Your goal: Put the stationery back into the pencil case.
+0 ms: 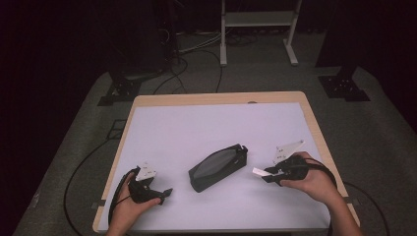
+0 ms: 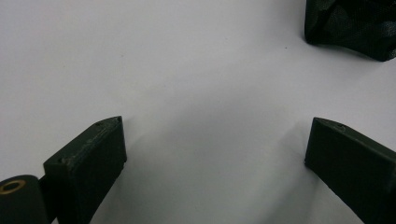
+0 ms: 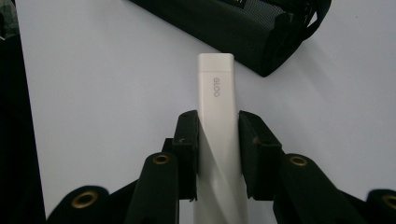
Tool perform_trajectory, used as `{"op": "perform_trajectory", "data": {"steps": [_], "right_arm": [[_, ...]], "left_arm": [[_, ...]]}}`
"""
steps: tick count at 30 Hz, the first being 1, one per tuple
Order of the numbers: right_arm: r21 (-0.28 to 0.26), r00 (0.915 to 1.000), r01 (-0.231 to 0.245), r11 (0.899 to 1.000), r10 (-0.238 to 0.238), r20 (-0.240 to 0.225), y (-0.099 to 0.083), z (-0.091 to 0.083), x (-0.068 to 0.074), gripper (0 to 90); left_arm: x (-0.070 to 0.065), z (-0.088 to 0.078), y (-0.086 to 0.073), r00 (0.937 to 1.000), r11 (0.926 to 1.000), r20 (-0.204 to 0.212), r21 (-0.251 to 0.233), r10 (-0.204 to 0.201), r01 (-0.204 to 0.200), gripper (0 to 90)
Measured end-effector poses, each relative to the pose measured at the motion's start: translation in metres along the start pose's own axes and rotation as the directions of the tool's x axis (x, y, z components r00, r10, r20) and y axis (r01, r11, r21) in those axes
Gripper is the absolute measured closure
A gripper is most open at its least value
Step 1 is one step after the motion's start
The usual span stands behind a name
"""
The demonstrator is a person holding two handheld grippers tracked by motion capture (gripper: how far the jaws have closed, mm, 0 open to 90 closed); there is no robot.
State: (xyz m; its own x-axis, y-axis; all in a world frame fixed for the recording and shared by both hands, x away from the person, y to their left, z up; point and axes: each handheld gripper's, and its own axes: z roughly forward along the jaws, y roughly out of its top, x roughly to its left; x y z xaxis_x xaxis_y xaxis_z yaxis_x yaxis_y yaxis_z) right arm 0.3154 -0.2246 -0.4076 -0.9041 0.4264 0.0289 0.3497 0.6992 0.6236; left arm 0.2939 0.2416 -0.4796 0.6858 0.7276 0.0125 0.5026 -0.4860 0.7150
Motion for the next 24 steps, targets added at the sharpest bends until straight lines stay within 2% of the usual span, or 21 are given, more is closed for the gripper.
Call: {"op": "perform_trajectory", "data": {"steps": [24], "right_arm": [[-0.047, 0.9995, 0.033, 0.998, -0.033, -0.002, 0.029, -0.009, -0.003, 68.6]], "left_arm": [[0.000, 0.000, 0.000, 1.0000, 1.0000, 0.000, 0.000, 0.001, -0.001, 4.5]]}}
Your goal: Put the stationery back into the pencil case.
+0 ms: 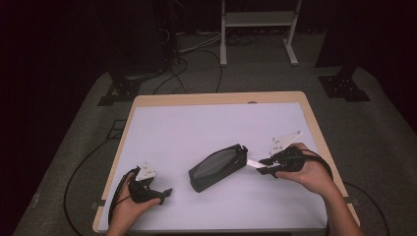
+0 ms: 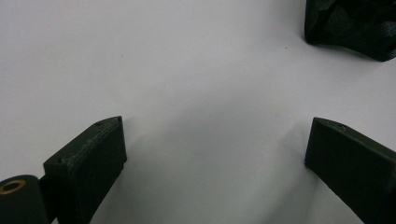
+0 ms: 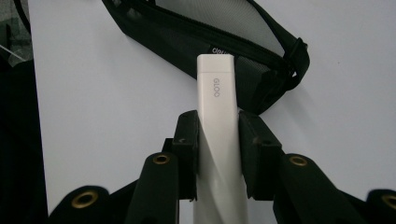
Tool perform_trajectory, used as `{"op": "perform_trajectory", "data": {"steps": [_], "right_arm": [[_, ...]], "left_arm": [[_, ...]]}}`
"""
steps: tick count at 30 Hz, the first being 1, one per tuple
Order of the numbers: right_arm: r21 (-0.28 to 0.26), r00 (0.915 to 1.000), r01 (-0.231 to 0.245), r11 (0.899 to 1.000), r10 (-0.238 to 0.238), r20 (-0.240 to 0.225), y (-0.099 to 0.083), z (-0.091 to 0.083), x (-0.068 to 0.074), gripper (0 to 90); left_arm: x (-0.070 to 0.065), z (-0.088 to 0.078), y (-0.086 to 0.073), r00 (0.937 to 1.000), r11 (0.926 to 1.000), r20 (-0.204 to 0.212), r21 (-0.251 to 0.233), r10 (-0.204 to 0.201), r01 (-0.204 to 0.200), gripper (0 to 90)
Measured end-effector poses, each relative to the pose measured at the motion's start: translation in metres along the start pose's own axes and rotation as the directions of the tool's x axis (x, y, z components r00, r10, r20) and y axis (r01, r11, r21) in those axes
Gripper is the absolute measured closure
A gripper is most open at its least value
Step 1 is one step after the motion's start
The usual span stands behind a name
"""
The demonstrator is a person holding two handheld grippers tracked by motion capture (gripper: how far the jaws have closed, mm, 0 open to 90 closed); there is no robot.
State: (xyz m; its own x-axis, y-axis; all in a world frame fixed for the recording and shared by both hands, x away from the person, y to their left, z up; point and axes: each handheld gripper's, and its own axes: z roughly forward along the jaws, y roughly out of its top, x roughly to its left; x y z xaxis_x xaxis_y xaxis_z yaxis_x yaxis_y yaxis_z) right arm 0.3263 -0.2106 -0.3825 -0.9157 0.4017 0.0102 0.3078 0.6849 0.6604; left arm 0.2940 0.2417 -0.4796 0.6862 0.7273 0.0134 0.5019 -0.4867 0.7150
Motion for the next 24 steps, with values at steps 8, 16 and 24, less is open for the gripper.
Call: {"op": "perform_trajectory", "data": {"steps": [8, 16, 24], "right_arm": [[-0.007, 0.9998, 0.021, 1.000, -0.021, -0.004, 0.013, 0.002, -0.002, 68.6], [-0.003, 0.9993, 0.034, 0.999, -0.034, -0.014, 0.026, 0.008, -0.005, 68.6], [-0.007, 0.9986, 0.047, 0.999, -0.047, -0.022, 0.037, 0.013, -0.005, 68.6]], "left_arm": [[0.000, 0.000, 0.000, 1.0000, 1.0000, 0.002, 0.000, -0.003, 0.003, 4.5], [0.000, 0.000, 0.000, 1.0000, 1.0000, 0.003, 0.003, -0.003, 0.003, 4.5], [0.000, 0.000, 0.000, 1.0000, 1.0000, 0.002, 0.003, -0.003, 0.003, 4.5]]}}
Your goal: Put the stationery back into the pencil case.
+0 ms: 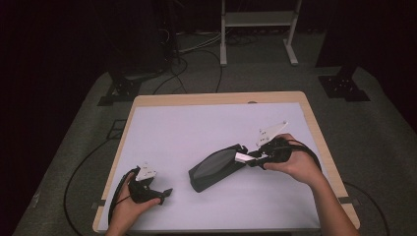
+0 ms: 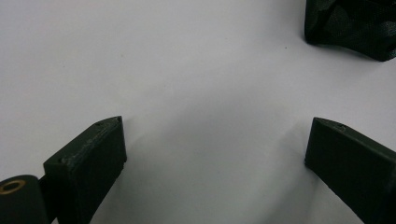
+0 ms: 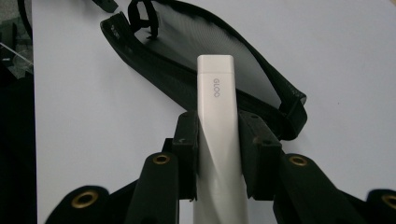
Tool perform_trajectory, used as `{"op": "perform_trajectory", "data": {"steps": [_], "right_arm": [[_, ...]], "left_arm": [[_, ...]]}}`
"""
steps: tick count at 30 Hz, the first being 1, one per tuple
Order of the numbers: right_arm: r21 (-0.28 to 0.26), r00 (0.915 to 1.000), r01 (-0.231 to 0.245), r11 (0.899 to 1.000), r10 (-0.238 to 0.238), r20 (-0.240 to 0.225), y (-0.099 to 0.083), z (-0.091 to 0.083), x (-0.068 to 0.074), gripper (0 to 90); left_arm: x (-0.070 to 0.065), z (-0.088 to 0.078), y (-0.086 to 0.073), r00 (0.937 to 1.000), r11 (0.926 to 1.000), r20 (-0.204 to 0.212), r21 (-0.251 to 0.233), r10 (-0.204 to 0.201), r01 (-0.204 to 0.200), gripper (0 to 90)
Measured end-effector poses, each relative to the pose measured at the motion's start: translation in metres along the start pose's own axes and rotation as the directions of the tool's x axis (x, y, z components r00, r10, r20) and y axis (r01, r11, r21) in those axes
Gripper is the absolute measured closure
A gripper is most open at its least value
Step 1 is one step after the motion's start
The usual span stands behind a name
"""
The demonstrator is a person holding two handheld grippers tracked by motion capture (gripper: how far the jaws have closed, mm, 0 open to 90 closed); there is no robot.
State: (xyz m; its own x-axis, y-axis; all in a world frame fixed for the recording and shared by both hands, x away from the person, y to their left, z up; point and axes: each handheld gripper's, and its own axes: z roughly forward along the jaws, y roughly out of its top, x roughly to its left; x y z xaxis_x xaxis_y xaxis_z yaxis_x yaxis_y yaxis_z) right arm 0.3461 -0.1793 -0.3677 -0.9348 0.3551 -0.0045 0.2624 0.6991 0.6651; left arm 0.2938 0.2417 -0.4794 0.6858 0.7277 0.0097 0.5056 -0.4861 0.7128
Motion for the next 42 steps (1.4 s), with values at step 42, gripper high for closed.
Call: {"op": "perform_trajectory", "data": {"steps": [42], "right_arm": [[0.042, 0.9903, 0.111, 0.993, -0.107, -0.090, 0.052, 0.046, -0.005, 68.5]], "left_arm": [[0.000, 0.000, 0.000, 1.0000, 1.0000, 0.000, -0.001, 0.001, -0.001, 4.5]]}}
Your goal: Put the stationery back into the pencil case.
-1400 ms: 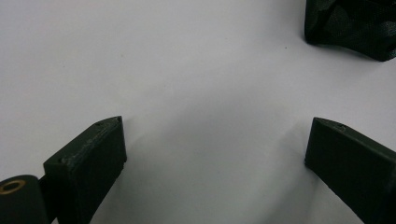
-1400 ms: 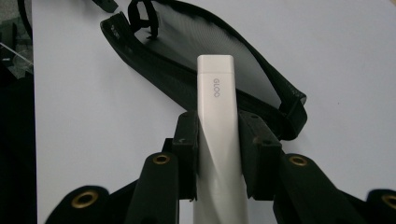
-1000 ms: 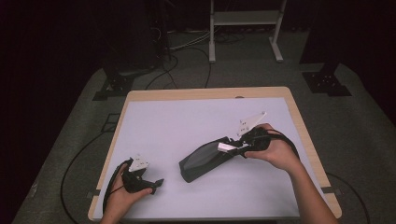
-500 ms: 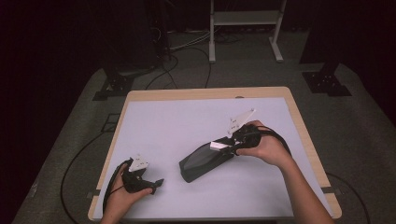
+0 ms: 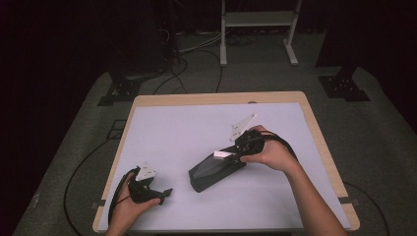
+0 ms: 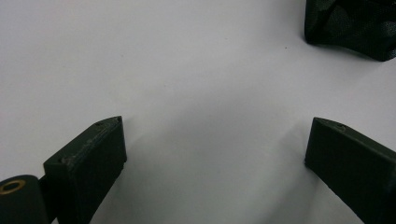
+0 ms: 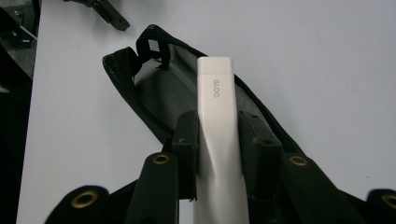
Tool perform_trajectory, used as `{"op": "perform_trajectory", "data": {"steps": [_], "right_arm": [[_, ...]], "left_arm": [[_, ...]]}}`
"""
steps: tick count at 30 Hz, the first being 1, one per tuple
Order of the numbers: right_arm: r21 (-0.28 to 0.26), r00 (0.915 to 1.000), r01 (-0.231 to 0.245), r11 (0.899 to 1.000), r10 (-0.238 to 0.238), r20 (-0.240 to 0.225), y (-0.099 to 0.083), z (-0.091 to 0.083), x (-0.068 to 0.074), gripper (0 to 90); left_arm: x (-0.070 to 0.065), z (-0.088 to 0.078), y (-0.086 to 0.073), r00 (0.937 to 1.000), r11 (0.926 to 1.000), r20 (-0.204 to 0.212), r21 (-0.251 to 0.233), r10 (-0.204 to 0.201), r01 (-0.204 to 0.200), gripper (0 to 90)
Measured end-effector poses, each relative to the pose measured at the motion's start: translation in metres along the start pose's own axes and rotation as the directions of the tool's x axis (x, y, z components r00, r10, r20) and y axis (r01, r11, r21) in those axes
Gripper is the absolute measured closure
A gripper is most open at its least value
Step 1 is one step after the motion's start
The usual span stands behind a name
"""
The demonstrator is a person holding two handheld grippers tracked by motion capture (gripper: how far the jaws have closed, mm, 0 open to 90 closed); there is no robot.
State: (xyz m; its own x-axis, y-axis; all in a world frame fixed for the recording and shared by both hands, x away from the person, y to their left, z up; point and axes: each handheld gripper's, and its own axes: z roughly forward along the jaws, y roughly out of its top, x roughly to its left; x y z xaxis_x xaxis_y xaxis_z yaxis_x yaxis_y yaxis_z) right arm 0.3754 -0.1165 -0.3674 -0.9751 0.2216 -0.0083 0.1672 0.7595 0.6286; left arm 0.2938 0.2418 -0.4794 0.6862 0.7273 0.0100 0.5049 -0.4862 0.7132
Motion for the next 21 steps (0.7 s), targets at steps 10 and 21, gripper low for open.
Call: {"op": "perform_trajectory", "data": {"steps": [10, 21], "right_arm": [[0.026, 0.9996, 0.019, 0.999, -0.019, -0.018, 0.009, 0.013, -0.001, 68.5], [0.047, 0.9989, 0.039, 0.998, -0.037, -0.030, 0.015, 0.022, 0.000, 68.4]], "left_arm": [[0.000, 0.000, 0.000, 1.0000, 1.0000, -0.001, 0.000, 0.003, -0.003, 4.5], [0.000, 0.000, 0.000, 1.0000, 1.0000, -0.001, 0.000, 0.003, -0.003, 4.5]]}}
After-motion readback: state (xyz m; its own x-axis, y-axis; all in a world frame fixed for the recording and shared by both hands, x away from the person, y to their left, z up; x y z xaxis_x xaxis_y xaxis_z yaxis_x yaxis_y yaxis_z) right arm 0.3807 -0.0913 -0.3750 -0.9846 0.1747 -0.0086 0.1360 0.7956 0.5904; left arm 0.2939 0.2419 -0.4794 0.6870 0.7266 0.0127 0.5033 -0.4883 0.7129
